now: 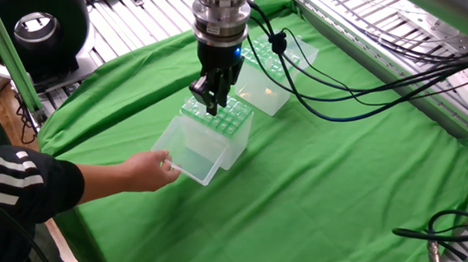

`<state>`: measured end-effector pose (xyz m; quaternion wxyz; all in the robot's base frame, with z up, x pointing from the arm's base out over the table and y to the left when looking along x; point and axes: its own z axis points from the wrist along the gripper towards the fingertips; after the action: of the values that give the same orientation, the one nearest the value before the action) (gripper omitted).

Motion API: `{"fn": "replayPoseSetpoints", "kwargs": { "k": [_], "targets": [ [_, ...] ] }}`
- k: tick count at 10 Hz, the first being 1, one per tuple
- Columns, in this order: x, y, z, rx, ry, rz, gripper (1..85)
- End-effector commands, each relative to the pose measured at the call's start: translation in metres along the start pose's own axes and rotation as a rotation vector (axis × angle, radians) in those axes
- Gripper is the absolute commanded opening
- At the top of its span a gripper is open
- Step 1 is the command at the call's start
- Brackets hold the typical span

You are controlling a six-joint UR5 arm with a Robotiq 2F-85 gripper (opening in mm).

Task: Insert a large pipette tip into the holder for large pipette tips

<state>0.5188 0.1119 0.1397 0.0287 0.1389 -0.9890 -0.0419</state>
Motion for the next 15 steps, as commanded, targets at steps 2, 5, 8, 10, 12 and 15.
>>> {"fn": "replayPoseSetpoints", "kwargs": {
  "k": [2,5,8,10,12,15],
  "targets": [
    [-0.004,0.003,-0.002,0.004,-0.007,0.028,20.7],
    [-0.002,0.001,-0.003,0.015,-0.004,0.041,16.0],
    [0.004,0.002,-0.014,0.028,0.007,0.056,13.7],
    [0.005,0.006,-0.031,0.031,0.031,0.062,11.7],
    [0.009,0.010,-0.062,0.037,0.074,0.064,8.3],
    [0.007,0.013,-0.076,0.039,0.078,0.059,6.7]
  ]
}}
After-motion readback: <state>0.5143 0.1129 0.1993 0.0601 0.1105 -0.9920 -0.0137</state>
